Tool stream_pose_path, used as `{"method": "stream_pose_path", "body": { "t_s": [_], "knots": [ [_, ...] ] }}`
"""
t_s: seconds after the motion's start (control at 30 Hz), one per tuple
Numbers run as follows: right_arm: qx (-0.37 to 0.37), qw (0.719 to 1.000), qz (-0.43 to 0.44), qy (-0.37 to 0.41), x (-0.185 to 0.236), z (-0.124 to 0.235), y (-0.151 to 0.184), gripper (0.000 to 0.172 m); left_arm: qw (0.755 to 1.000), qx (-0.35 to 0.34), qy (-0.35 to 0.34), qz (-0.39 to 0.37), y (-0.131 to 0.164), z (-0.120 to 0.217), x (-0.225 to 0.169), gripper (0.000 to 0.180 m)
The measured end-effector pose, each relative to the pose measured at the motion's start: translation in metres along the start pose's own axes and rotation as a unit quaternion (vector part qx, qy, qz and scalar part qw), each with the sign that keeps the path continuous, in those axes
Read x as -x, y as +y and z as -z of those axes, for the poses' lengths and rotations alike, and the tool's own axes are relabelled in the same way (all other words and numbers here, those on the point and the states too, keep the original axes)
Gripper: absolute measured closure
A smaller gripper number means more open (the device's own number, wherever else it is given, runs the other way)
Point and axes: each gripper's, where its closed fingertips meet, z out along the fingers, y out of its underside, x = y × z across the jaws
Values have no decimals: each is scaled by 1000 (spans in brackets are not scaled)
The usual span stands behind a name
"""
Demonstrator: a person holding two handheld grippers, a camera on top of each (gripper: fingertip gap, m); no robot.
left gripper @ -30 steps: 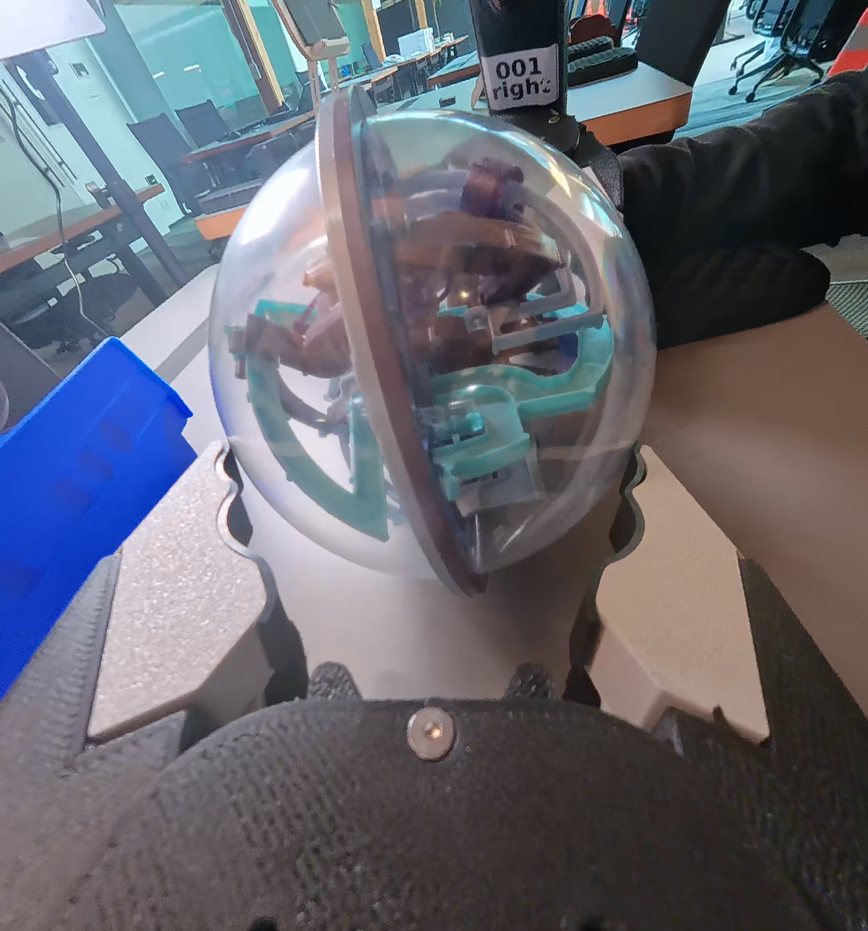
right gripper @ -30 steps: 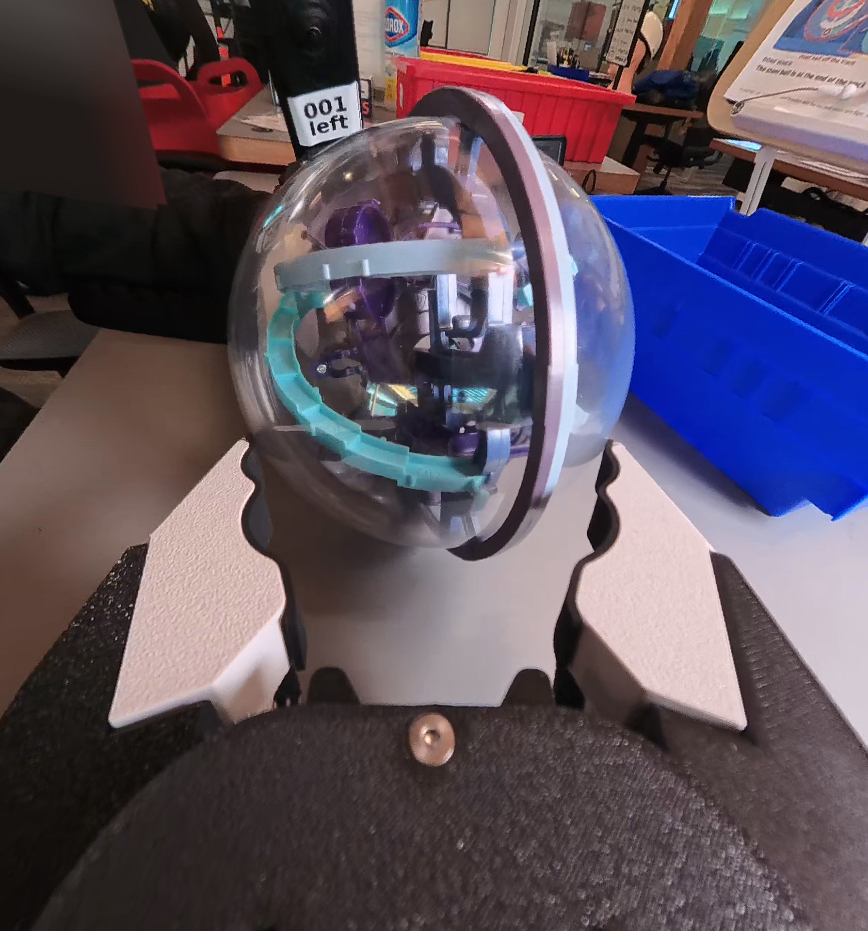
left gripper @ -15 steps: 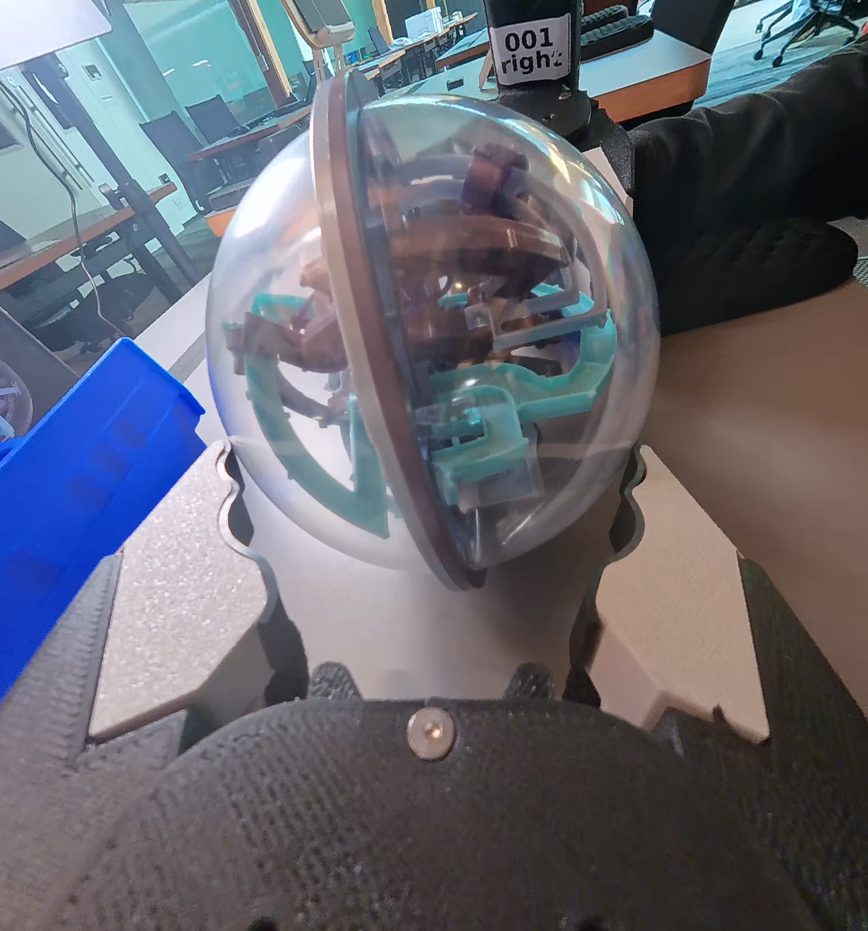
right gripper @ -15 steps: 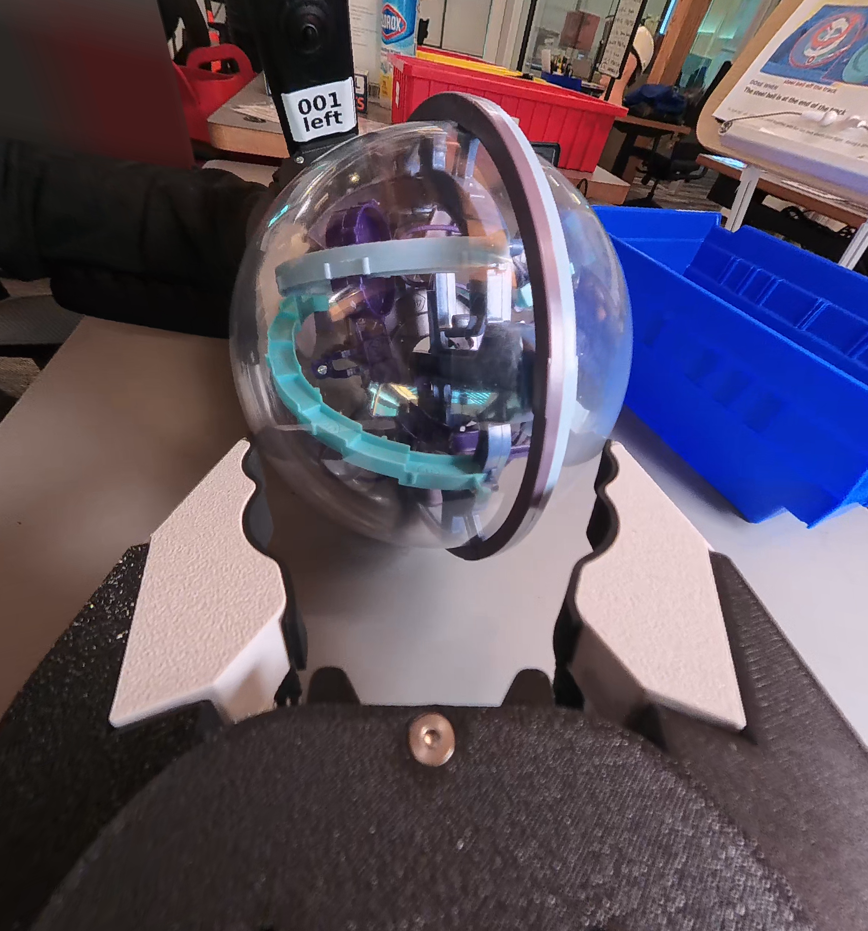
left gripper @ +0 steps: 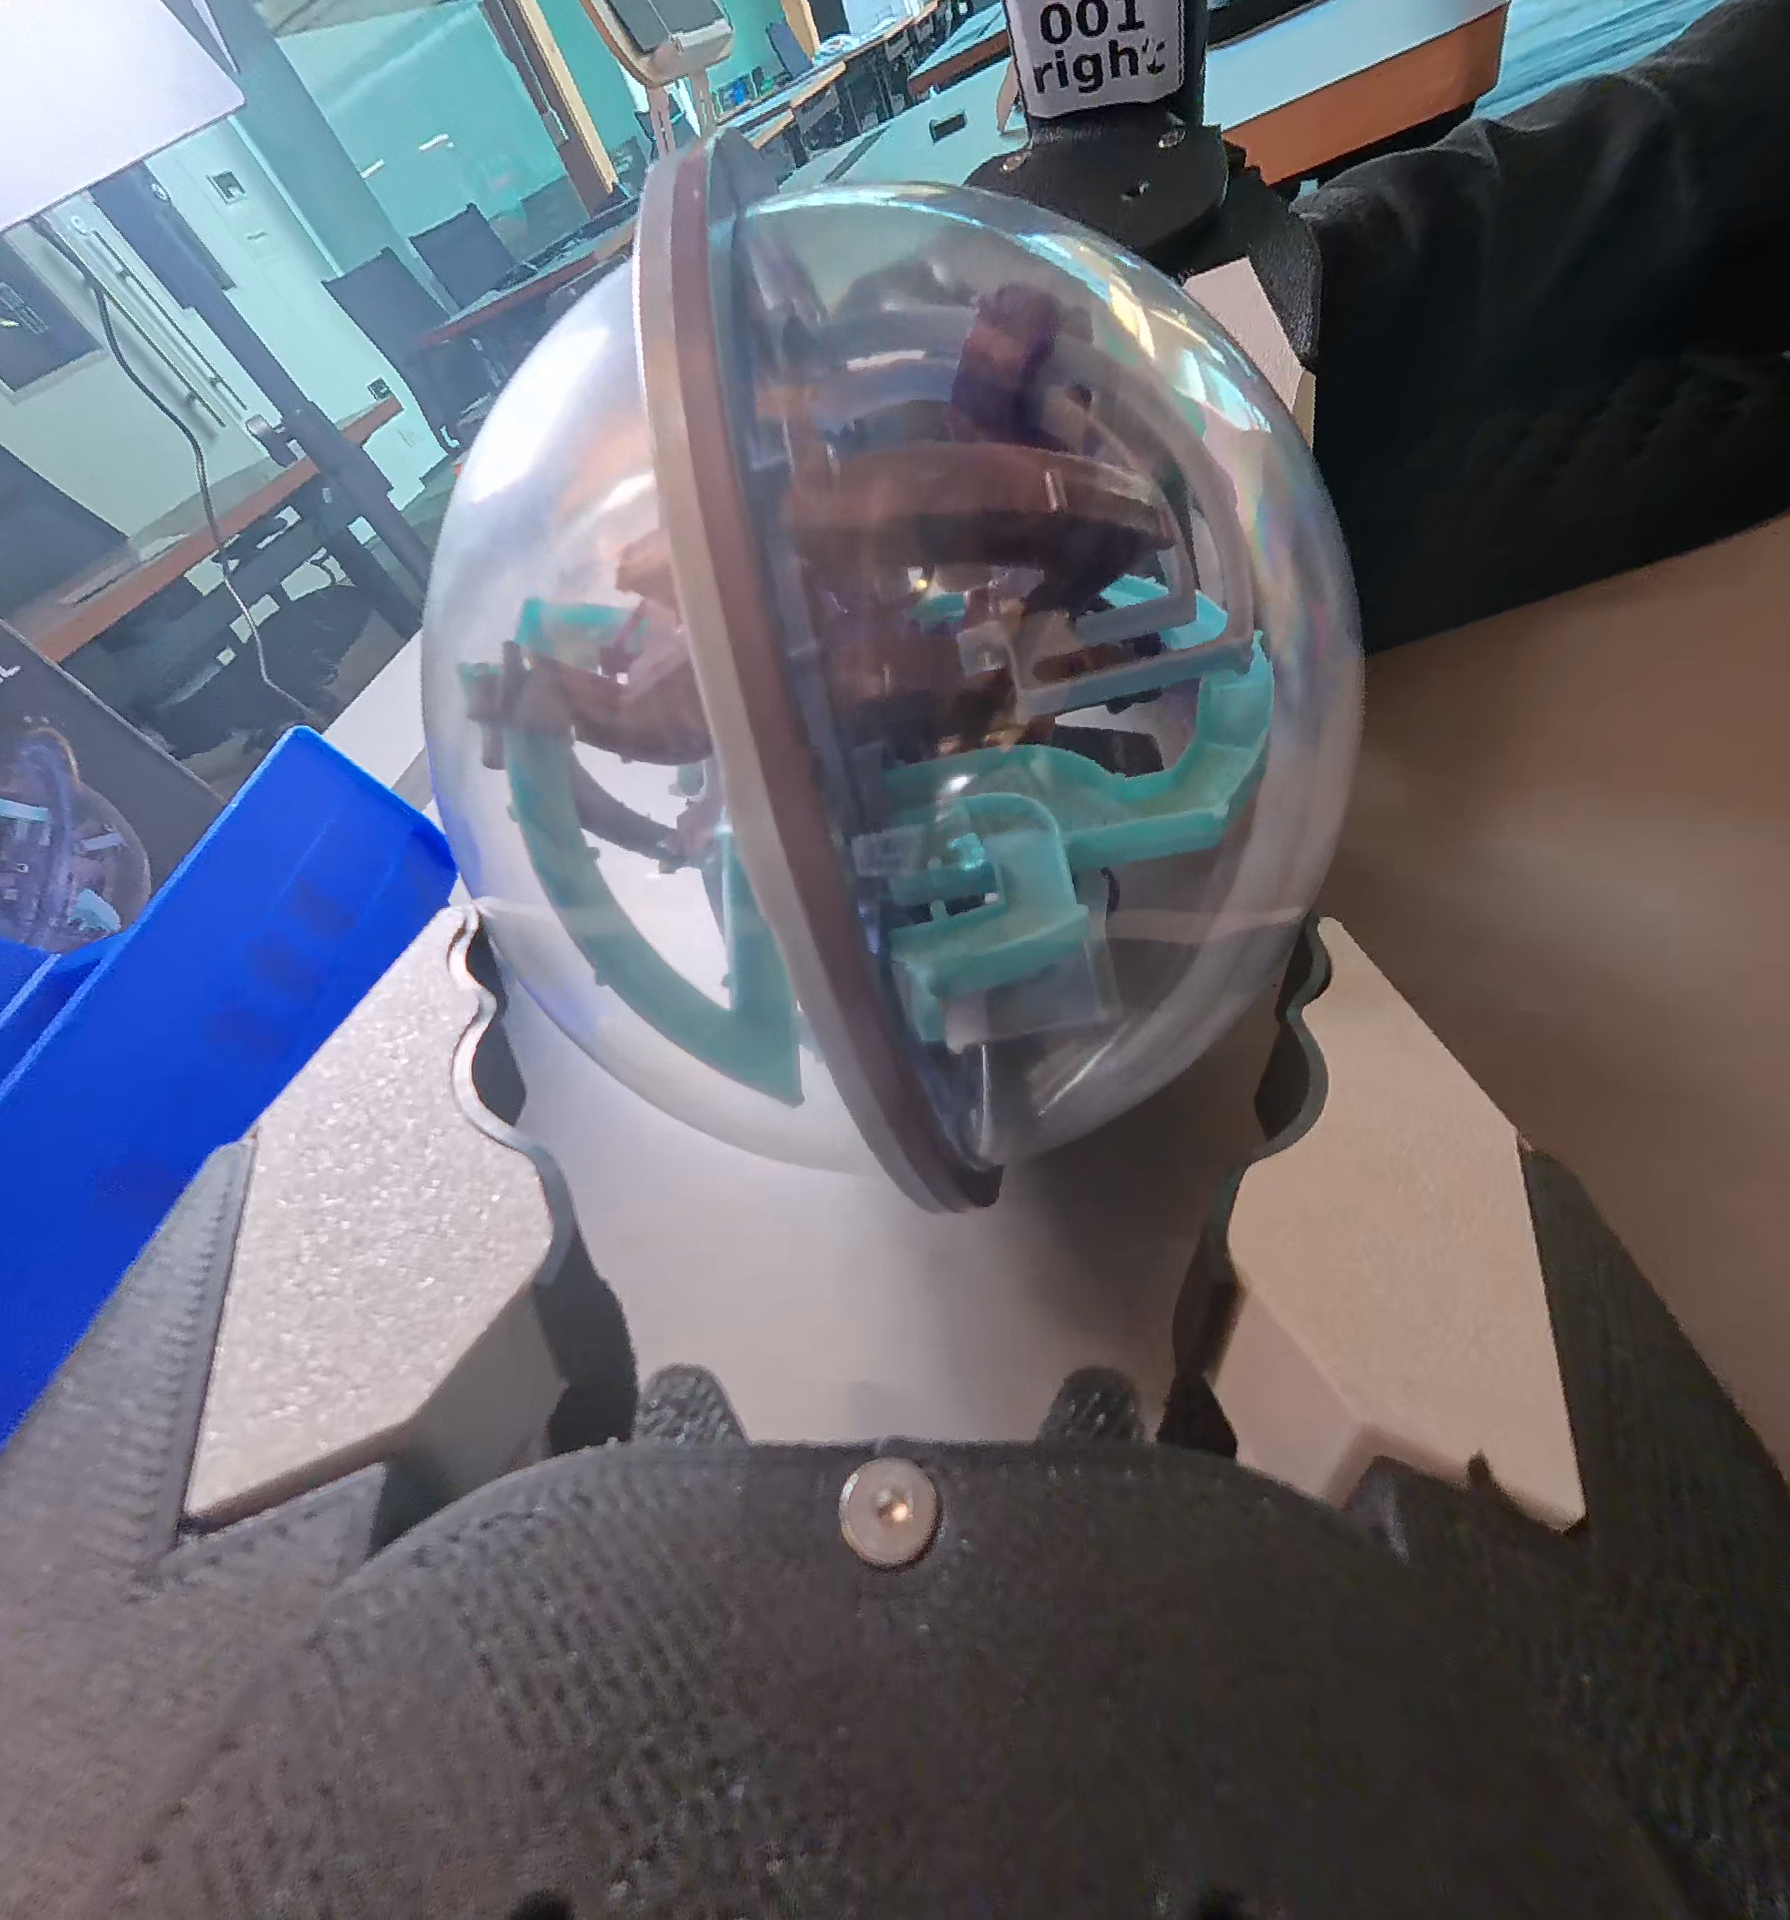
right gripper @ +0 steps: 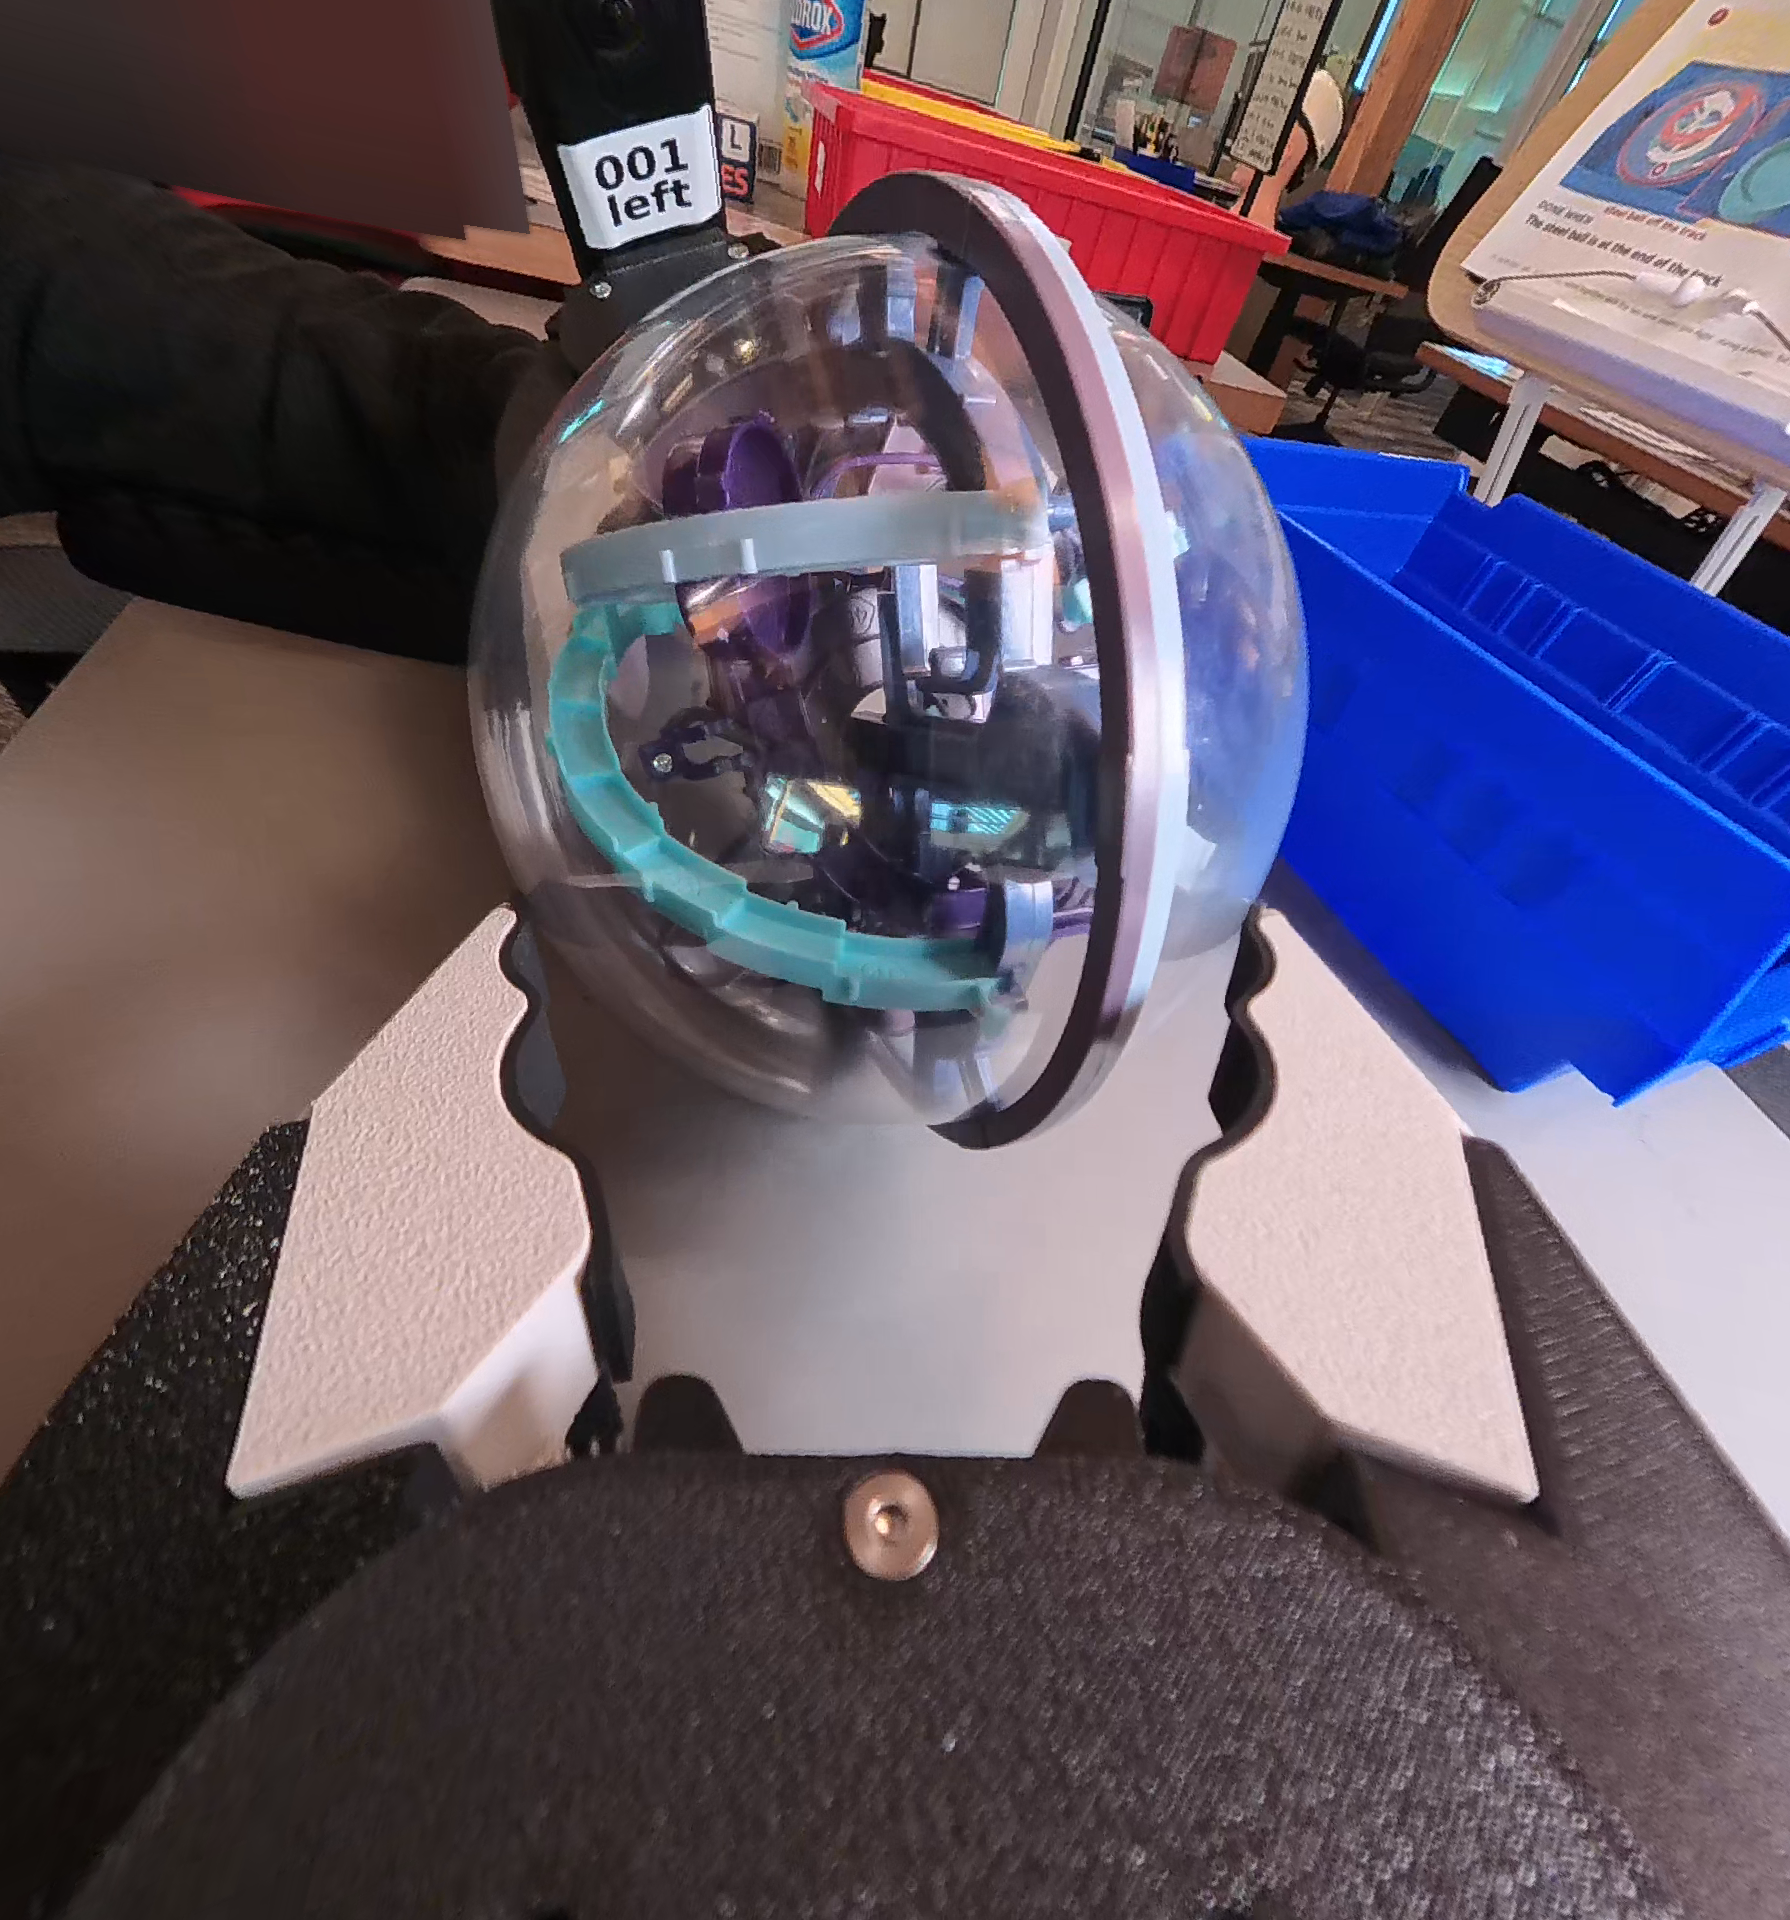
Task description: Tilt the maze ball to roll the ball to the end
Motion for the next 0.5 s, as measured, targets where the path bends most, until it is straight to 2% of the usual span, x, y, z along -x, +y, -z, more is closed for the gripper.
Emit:
{"method": "stream_pose_path", "body": {
  "t_s": [0.5],
  "knots": [
    [-18,1000,11,8,-2,3,-7,45,1000,23,-5,1,8,-2,2,37]
  ]
}}
